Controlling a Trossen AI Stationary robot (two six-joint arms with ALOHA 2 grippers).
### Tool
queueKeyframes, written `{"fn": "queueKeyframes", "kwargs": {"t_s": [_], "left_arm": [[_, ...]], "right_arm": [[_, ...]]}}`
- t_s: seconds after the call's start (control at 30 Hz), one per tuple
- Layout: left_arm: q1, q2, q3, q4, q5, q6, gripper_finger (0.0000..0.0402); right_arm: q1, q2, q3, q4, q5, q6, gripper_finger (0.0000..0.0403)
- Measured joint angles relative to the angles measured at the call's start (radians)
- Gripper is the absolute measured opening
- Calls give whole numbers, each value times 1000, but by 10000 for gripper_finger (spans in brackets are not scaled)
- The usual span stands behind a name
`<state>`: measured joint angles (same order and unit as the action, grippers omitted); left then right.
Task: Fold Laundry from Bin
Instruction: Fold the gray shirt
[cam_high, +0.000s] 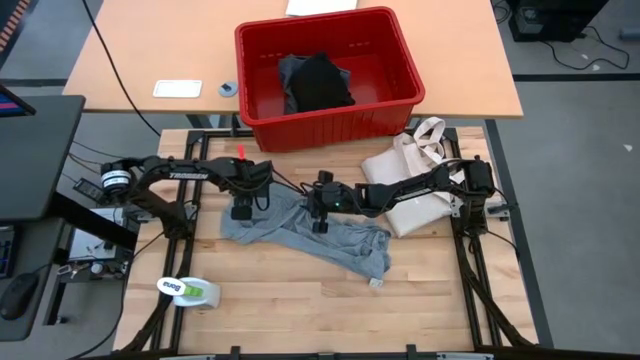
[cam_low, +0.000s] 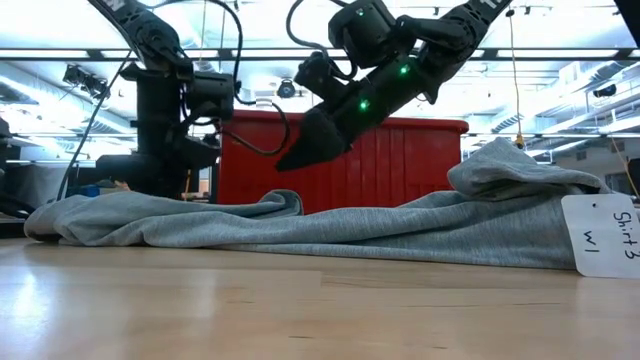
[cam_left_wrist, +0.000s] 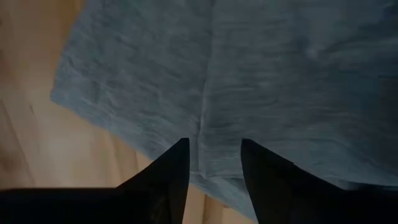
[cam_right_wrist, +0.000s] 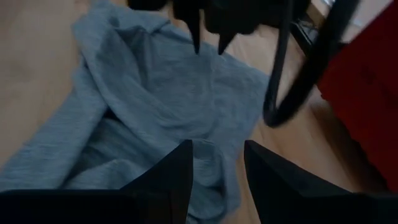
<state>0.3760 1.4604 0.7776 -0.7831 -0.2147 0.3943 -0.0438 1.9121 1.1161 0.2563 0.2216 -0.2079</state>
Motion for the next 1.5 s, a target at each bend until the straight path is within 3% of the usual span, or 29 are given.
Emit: {"fn": "queueKeyframes", "kwargs": {"t_s": [0.2, 0.47, 0.63, 0.83, 0.97, 1.1, 1.27, 1.5], "left_arm": [[34, 53, 0, 21, -35, -12, 108], [38, 54, 0, 4, -4, 12, 9], [35, 43, 36, -18, -4, 15, 3], [35, 30, 223, -163, -8, 18, 2], [40, 30, 319, -182, -102, 21, 1], [60, 30, 336, -125, -151, 73, 1], [68, 32, 335, -82, -371, 157, 1], [146, 31, 308, -56, -287, 314, 10]], "right_arm": [[-1, 0, 0, -4, -18, -6, 151], [-6, 0, 0, -3, -17, -5, 151], [-6, 0, -15, 9, -17, -5, 151], [-19, 0, -41, 25, -14, 3, 151], [-25, 0, -60, 58, -14, 4, 151], [-24, 0, -61, 64, -14, -1, 151], [-24, 0, -61, 64, -5, -7, 151], [-24, 0, -61, 64, -4, -24, 151]]}}
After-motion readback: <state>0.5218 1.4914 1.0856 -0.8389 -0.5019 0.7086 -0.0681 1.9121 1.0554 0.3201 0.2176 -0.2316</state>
